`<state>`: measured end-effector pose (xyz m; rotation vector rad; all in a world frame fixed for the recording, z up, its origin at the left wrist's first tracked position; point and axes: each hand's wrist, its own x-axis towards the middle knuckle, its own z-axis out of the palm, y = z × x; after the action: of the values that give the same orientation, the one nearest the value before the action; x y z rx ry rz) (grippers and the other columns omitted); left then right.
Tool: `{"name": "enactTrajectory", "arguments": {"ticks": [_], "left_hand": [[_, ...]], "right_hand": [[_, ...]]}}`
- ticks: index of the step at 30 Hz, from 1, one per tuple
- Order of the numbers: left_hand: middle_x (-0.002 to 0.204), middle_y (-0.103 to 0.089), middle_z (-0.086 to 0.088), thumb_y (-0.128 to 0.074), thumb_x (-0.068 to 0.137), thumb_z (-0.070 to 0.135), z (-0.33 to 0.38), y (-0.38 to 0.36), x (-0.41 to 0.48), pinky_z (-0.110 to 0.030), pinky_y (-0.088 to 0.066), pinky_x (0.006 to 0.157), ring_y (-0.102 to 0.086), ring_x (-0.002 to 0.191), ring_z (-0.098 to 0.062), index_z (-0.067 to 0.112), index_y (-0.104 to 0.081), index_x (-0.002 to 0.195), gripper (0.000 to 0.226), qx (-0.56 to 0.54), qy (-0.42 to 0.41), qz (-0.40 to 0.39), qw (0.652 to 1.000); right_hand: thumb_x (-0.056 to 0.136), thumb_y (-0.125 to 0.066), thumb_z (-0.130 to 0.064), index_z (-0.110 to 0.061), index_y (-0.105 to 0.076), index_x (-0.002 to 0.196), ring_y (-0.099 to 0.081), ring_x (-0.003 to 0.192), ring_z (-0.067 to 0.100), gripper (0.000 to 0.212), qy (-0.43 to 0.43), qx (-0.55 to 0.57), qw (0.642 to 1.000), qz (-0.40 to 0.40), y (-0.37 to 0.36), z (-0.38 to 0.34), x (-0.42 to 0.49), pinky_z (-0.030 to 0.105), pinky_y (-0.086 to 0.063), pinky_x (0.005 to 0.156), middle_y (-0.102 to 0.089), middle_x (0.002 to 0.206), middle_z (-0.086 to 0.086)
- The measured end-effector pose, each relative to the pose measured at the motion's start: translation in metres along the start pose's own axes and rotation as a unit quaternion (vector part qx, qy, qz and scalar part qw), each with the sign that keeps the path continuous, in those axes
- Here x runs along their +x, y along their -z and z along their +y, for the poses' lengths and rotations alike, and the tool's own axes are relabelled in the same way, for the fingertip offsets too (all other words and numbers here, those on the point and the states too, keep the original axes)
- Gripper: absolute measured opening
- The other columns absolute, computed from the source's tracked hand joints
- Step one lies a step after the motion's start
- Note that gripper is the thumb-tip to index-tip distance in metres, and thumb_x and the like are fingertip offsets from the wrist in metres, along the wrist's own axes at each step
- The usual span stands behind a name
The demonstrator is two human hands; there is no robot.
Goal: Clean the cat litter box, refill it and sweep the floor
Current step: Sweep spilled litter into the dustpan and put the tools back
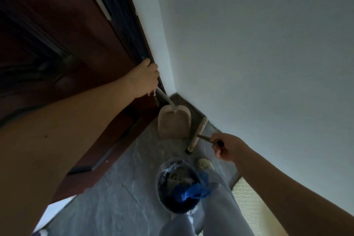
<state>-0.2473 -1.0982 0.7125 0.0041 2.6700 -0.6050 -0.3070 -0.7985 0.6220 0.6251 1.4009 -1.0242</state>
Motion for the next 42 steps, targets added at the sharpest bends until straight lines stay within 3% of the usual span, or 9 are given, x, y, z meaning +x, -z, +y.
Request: {"name": "enactTrajectory", "arguments": {"ticks": [4,9,16,23,28,35,38,42], "left_hand": [[0.111,-0.056,-0.003,-0.049,0.092,0.018,0.025,0.013,-0.04,-0.038,-0.032,0.093,-0.042,0.109,-0.024,0.015,-0.062,0.106,0.018,0.128,0.0,-0.043,0.991],[0.111,-0.055,-0.002,-0.048,0.092,0.02,0.049,0.028,-0.076,-0.037,-0.033,0.089,-0.042,0.108,-0.024,0.017,-0.061,0.106,0.019,0.125,-0.001,-0.01,0.992],[0.097,-0.057,0.0,-0.046,0.095,0.031,0.105,0.034,-0.101,-0.04,-0.039,0.085,-0.049,0.1,-0.023,0.02,-0.062,0.095,0.019,0.04,-0.008,0.023,0.999],[0.095,-0.059,-0.002,-0.041,0.097,0.038,0.187,0.059,-0.113,-0.035,-0.034,0.073,-0.051,0.094,-0.023,0.016,-0.064,0.092,0.032,-0.04,-0.077,0.08,0.993],[0.079,-0.053,-0.002,-0.048,0.093,0.048,0.262,0.087,-0.125,-0.03,-0.037,0.06,-0.052,0.072,-0.02,0.011,-0.063,0.079,0.042,-0.143,-0.111,0.056,0.982],[0.067,-0.053,-0.002,-0.049,0.092,0.047,0.364,0.121,-0.182,-0.028,-0.039,0.05,-0.051,0.056,-0.016,0.012,-0.057,0.065,0.044,-0.212,-0.053,0.07,0.973],[0.067,-0.051,0.0,-0.05,0.092,0.043,0.421,0.132,-0.226,-0.025,-0.03,0.046,-0.048,0.055,-0.013,0.014,-0.057,0.066,0.04,-0.224,-0.016,0.07,0.972],[0.07,-0.051,-0.001,-0.048,0.092,0.045,0.482,0.141,-0.282,-0.027,-0.034,0.05,-0.048,0.058,-0.017,0.013,-0.062,0.07,0.041,-0.216,0.04,0.059,0.974]], "right_hand": [[0.095,-0.046,-0.009,-0.007,-0.043,0.068,-0.036,0.022,0.009,0.027,0.019,-0.033,0.999,0.014,0.023,0.035,-0.022,0.01,-0.03,0.028,-0.041,0.033,0.003],[0.086,-0.052,0.002,-0.008,-0.044,0.064,-0.032,0.025,0.009,0.026,0.053,-0.072,0.995,0.042,0.07,0.086,-0.054,0.01,-0.029,0.03,-0.037,0.038,0.003],[0.08,-0.055,0.005,-0.009,-0.042,0.058,-0.029,0.037,0.011,0.029,0.043,-0.094,0.99,0.096,0.153,0.179,-0.109,0.014,-0.027,0.032,-0.035,0.051,0.005],[0.081,-0.054,0.005,-0.007,-0.043,0.058,-0.031,0.034,0.012,0.028,0.015,-0.081,0.982,0.169,0.228,0.279,-0.153,0.014,-0.026,0.034,-0.036,0.043,0.003],[0.081,-0.055,0.006,-0.004,-0.047,0.066,-0.029,0.038,0.013,0.02,0.012,-0.043,0.976,0.212,0.276,0.353,-0.173,0.015,-0.026,0.037,-0.034,0.048,0.005],[0.082,-0.055,0.003,0.001,-0.053,0.076,-0.029,0.043,0.014,0.007,0.038,-0.098,0.966,0.236,0.341,0.43,-0.177,0.017,-0.026,0.037,-0.035,0.054,0.006],[0.082,-0.056,0.002,-0.001,-0.053,0.073,-0.03,0.044,0.014,0.01,0.059,-0.122,0.964,0.228,0.372,0.461,-0.175,0.02,-0.027,0.042,-0.035,0.054,0.006],[0.083,-0.054,0.0,0.001,-0.056,0.084,-0.033,0.044,0.014,0.002,0.078,-0.178,0.956,0.222,0.397,0.489,-0.165,0.021,-0.027,0.044,-0.037,0.053,0.006]]}}
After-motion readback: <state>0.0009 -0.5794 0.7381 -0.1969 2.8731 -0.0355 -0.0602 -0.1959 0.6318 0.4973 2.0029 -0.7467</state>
